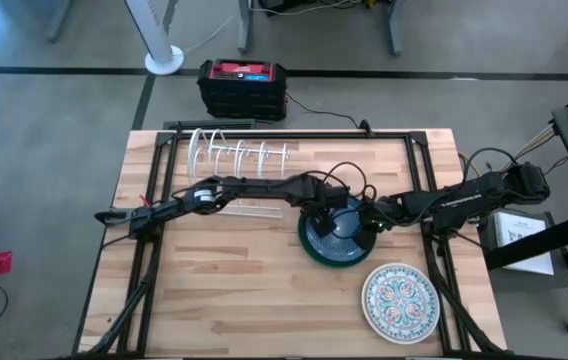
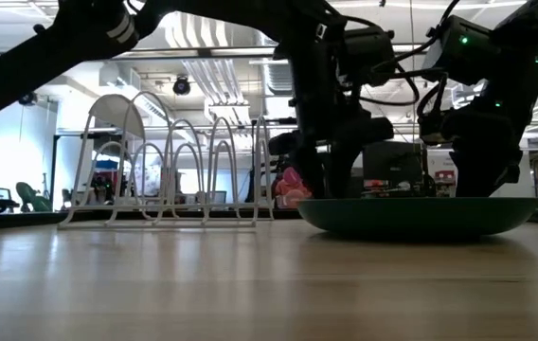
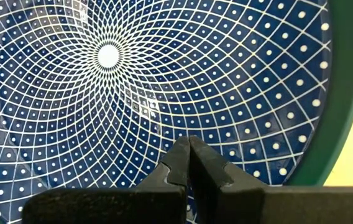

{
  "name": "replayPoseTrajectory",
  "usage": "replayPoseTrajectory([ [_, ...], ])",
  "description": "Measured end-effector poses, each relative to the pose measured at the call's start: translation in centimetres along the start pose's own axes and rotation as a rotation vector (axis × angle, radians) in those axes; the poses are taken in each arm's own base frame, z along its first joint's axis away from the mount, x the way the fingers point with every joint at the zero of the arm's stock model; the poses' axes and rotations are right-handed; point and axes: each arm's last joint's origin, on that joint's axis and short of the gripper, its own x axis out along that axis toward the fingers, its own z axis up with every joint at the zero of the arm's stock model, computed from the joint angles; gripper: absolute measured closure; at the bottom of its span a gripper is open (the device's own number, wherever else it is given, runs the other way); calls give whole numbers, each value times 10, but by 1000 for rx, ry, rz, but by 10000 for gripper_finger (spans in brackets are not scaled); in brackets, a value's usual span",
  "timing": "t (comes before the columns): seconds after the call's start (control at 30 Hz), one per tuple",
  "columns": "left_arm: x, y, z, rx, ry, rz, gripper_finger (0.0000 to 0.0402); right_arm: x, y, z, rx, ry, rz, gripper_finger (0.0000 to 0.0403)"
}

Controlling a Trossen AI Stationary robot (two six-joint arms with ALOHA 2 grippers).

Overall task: Sort dishes
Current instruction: Put the blue patterned plate in the dish rack

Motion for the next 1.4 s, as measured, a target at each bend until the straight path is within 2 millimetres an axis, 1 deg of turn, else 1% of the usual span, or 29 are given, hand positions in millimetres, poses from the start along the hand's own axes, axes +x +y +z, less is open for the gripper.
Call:
replayPoseTrajectory([
  [0.2, 3, -1, -2, -5, 14, 7, 240, 0, 0, 0, -3, 1, 1, 403],
  [0.4, 18, -4, -4, 11, 37, 19, 240, 0, 0, 0, -4, 1, 2, 403],
  [0.6, 26, -6, -4, 50, 48, -18, 240, 0, 0, 0, -3, -9, -10, 403],
  [0.9, 23, -7, -1, 82, 27, -34, 240, 0, -1, 0, -2, -21, -24, 403],
  [1.17, 20, -8, 2, 105, 1, -52, 240, -7, -1, 2, -4, -97, 2, 403],
  [1.27, 18, -15, 7, 118, -61, -127, 240, -9, 0, 6, 4, -153, 5, 403],
  [1.4, 17, -19, 9, 128, -73, -175, 240, -9, 0, 6, 1, -151, -1, 403],
])
